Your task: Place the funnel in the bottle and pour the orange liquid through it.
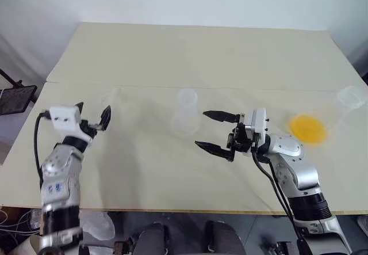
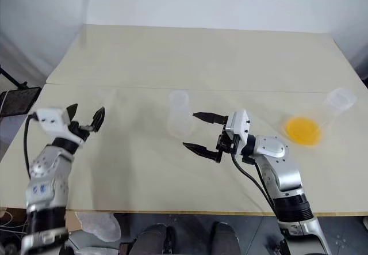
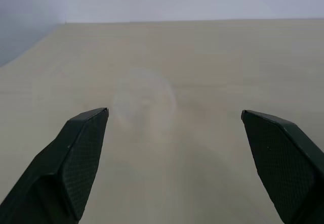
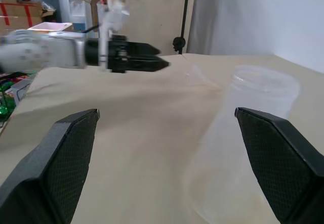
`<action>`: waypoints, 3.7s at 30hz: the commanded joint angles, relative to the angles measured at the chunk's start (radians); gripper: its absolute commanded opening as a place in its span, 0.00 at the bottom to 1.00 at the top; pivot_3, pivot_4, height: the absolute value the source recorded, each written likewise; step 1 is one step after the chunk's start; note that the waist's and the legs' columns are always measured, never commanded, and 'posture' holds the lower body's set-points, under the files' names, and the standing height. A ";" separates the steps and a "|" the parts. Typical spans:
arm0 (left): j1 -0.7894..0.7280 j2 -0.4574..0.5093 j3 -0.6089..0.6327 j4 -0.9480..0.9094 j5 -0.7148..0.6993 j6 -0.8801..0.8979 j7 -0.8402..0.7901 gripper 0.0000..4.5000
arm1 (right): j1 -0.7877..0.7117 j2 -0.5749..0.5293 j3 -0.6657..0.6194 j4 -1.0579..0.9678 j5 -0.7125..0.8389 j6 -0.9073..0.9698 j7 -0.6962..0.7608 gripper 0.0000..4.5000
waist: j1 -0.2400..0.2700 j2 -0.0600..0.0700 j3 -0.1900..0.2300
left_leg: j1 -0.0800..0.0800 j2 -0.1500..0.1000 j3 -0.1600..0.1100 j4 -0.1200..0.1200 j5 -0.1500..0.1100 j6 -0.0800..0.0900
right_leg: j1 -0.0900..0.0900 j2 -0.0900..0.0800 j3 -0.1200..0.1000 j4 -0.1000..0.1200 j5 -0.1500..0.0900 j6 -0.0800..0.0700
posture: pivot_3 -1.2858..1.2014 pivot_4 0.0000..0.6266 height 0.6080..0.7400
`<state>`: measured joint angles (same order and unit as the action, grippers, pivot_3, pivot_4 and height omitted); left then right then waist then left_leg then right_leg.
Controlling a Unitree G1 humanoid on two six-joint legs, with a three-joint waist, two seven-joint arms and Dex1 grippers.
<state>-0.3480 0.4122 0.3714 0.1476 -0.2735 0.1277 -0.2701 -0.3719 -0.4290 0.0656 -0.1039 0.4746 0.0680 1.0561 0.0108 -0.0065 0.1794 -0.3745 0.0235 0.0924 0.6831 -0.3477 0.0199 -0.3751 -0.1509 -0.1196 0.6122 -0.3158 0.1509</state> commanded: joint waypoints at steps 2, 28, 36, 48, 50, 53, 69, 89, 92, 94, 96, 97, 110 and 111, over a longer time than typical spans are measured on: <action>-0.118 0.012 -0.031 0.151 0.002 -0.046 -0.055 0.99 | 0.026 -0.004 -0.031 -0.063 0.001 -0.018 -0.033 1.00 | -0.007 0.000 0.000 | 0.000 0.000 0.000 0.000 0.000 0.000 | 0.000 0.000 -0.001 0.000 0.000 0.000 | 0.52 0.24 1.00; -0.316 0.062 -0.060 0.494 0.010 -0.222 -0.179 0.00 | 0.083 0.010 -0.031 -0.109 -0.016 -0.054 -0.117 1.00 | -0.013 -0.001 0.000 | 0.000 0.001 0.002 0.000 0.000 -0.001 | 0.000 0.000 -0.005 0.001 0.000 0.000 | 0.52 0.24 1.00; -0.260 0.134 -0.087 0.224 -0.066 -0.243 -0.412 0.00 | 0.132 -0.013 -0.060 -0.141 -0.021 -0.065 -0.143 1.00 | -0.012 -0.001 0.000 | 0.000 0.001 0.002 0.000 0.000 -0.001 | 0.000 0.000 -0.005 0.001 0.000 0.000 | 0.52 0.24 1.00; -0.558 0.344 -0.361 0.091 -0.036 -0.231 -0.956 0.00 | 0.280 -0.101 -0.210 -0.217 0.001 -0.039 -0.197 1.00 | -0.008 -0.001 0.000 | -0.001 0.001 0.004 0.001 0.000 -0.001 | 0.000 0.000 -0.003 0.000 0.000 0.000 | 0.52 0.24 1.00; -0.604 0.332 -0.386 0.122 -0.020 -0.261 -0.989 0.00 | 0.296 -0.101 -0.218 -0.229 0.000 -0.036 -0.207 1.00 | -0.009 -0.001 0.000 | -0.001 0.001 0.004 0.001 0.000 -0.001 | 0.000 0.001 -0.003 0.000 0.000 0.000 | 0.52 0.24 1.00; -0.649 0.307 -0.415 0.177 0.009 -0.310 -1.017 0.00 | 0.309 -0.096 -0.215 -0.248 -0.002 -0.031 -0.219 1.00 | -0.013 -0.001 0.001 | -0.001 0.001 0.004 0.000 0.000 -0.001 | -0.001 0.001 -0.003 0.000 0.000 0.000 | 0.52 0.24 1.00; -0.763 0.221 -0.508 0.324 0.127 -0.458 -1.072 0.00 | 0.352 -0.072 -0.194 -0.320 -0.010 -0.013 -0.285 1.00 | 0.000 -0.001 0.001 | -0.001 0.001 0.004 0.001 0.000 -0.001 | -0.001 0.001 -0.003 0.000 0.000 0.000 | 0.52 0.24 1.00; -0.272 0.184 -0.199 -0.005 -0.166 -0.093 -0.829 0.99 | 0.381 -0.045 -0.358 -0.348 0.069 0.025 -0.417 1.00 | -0.013 0.000 0.000 | 0.000 0.003 -0.001 0.001 0.000 -0.001 | -0.001 0.001 -0.001 0.002 0.000 0.000 | 0.52 0.24 1.00; -0.120 0.166 -0.127 -0.031 -0.179 -0.096 -0.747 0.99 | 0.450 -0.021 -0.453 -0.401 0.110 0.044 -0.496 1.00 | -0.011 0.000 0.000 | 0.002 0.004 -0.003 0.000 0.000 -0.001 | -0.001 0.001 -0.001 0.006 0.000 0.000 | 0.52 0.24 1.00; -0.042 0.163 -0.115 -0.028 -0.152 -0.139 -0.723 0.99 | 0.528 -0.002 -0.528 -0.426 0.118 0.030 -0.526 1.00 | -0.003 0.000 0.000 | 0.002 0.004 -0.003 0.001 0.000 -0.001 | -0.001 0.001 0.000 0.006 0.000 0.000 | 0.52 0.24 1.00; -0.007 0.149 -0.119 -0.041 -0.148 -0.152 -0.700 0.99 | 0.609 0.011 -0.597 -0.437 0.108 0.000 -0.534 1.00 | 0.015 0.000 0.000 | 0.002 0.003 -0.002 0.001 -0.001 0.000 | -0.001 0.000 0.001 0.006 0.000 0.000 | 0.52 0.24 1.00; 0.000 0.138 -0.131 -0.046 -0.155 -0.146 -0.700 0.99 | 0.649 0.029 -0.634 -0.441 0.110 -0.015 -0.547 1.00 | 0.021 0.000 0.000 | 0.002 0.003 -0.001 0.001 -0.001 0.000 | -0.001 0.000 0.002 0.005 0.000 0.000 | 0.52 0.24 1.00; -0.025 0.093 -0.262 -0.071 -0.164 -0.165 -0.782 0.99 | 0.731 0.109 -0.798 -0.291 0.142 -0.095 -0.636 1.00 | -0.019 0.004 -0.003 | 0.006 0.004 0.004 -0.001 -0.001 0.000 | -0.001 0.003 0.009 0.003 -0.001 -0.002 | 0.52 0.24 1.00; -0.025 0.091 -0.266 -0.077 -0.164 -0.165 -0.785 0.99 | 0.714 0.088 -0.789 -0.278 0.136 -0.085 -0.629 1.00 | -0.018 0.005 -0.003 | 0.006 0.004 0.005 -0.001 -0.001 0.000 | -0.002 0.003 0.010 0.004 -0.001 -0.002 | 0.52 0.24 1.00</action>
<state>-0.3665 0.5057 0.1031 0.0954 -0.4171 -0.0301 -1.0438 0.3631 -0.3026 -0.7165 -0.3801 0.6134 -0.0174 0.4252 -0.0075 -0.0016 0.1764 -0.3683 0.0277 0.0975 0.6826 -0.3490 0.0196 -0.3768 -0.1478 -0.1092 0.6159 -0.3171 0.1485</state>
